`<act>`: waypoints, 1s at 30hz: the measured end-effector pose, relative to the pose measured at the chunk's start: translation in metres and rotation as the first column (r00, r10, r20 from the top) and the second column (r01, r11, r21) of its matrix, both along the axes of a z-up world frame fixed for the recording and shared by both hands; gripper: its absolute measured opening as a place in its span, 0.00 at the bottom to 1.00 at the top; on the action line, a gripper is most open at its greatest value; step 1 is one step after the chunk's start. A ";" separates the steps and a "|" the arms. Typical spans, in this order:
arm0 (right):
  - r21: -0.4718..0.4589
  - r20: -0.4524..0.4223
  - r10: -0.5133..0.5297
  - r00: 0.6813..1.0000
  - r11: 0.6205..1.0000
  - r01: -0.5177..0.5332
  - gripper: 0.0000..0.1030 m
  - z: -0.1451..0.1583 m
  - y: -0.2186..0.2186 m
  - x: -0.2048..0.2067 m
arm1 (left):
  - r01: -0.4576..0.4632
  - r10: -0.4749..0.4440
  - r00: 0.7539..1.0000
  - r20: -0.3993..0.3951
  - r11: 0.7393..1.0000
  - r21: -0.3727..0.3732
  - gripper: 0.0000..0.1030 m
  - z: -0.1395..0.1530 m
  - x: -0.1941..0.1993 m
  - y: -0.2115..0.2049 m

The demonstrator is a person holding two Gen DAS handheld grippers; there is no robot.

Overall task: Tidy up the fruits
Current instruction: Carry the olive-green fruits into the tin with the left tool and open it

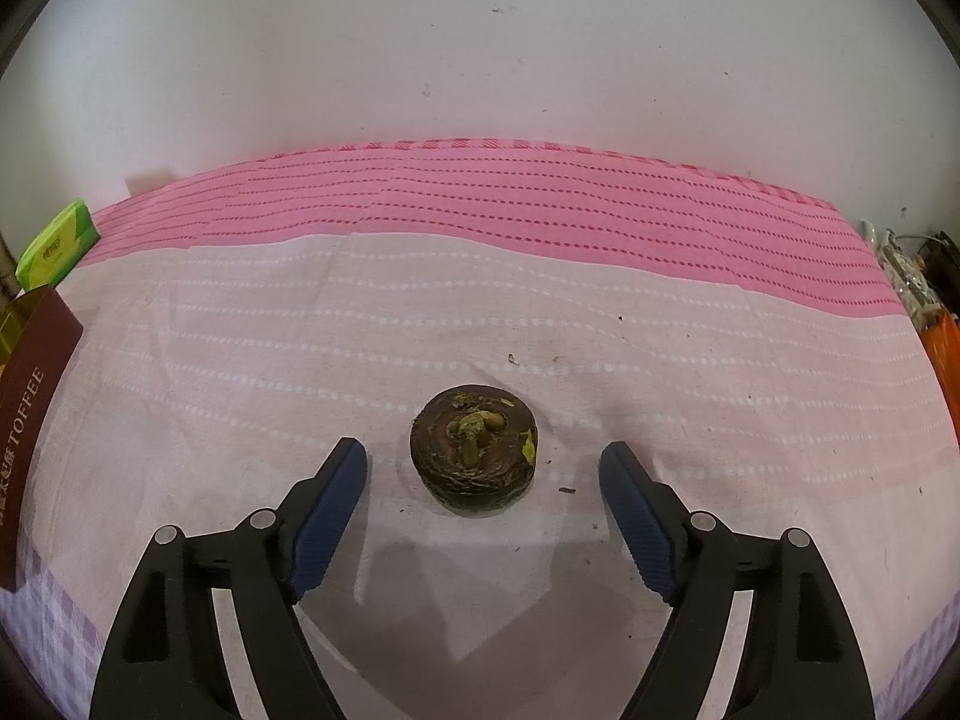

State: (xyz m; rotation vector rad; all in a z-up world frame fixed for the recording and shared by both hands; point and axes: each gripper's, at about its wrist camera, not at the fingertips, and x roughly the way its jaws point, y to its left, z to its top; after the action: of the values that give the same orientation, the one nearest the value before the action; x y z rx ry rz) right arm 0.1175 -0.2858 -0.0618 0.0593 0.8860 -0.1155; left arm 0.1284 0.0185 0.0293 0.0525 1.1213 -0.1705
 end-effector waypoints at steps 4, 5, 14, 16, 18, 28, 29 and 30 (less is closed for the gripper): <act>0.001 -0.001 -0.002 1.000 1.000 0.002 0.80 -0.001 -0.001 0.001 | -0.036 0.036 0.999 0.000 0.999 0.006 0.21 0.000 -0.004 0.023; 0.001 -0.002 -0.004 1.000 1.000 0.004 0.80 -0.001 -0.001 0.001 | -0.043 0.043 0.999 -0.002 0.999 0.008 0.21 0.000 -0.004 0.028; 0.004 -0.011 -0.006 1.000 1.000 0.006 0.87 -0.003 -0.004 0.003 | -0.119 0.120 0.993 -0.019 0.993 0.016 0.21 -0.008 -0.007 0.071; 0.004 -0.011 -0.006 1.000 1.000 0.006 0.88 -0.004 -0.004 0.002 | -0.130 0.130 0.991 -0.027 0.991 0.013 0.21 -0.010 -0.008 0.076; 0.004 -0.012 -0.006 1.000 1.000 0.006 0.88 -0.004 -0.004 0.002 | -0.137 0.137 0.990 -0.032 0.990 0.016 0.21 -0.013 -0.010 0.079; 0.005 -0.015 -0.010 1.000 1.000 0.010 0.91 -0.005 -0.006 0.004 | -0.158 0.159 0.985 -0.064 0.987 0.012 0.21 -0.026 -0.016 0.092; 0.005 -0.015 -0.011 1.000 1.000 0.011 0.92 -0.005 -0.006 0.004 | -0.159 0.159 0.985 -0.066 0.987 0.011 0.21 -0.027 -0.016 0.093; 0.006 -0.017 -0.013 1.000 1.000 0.013 0.92 -0.005 -0.007 0.004 | -0.160 0.160 0.985 -0.068 0.987 0.011 0.21 -0.028 -0.017 0.094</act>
State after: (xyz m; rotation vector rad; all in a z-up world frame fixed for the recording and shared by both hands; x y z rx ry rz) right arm 0.1216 -0.2923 -0.0669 0.0701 0.9028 -0.1255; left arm 0.1113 0.1128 0.0013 -0.0390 1.1892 -0.0260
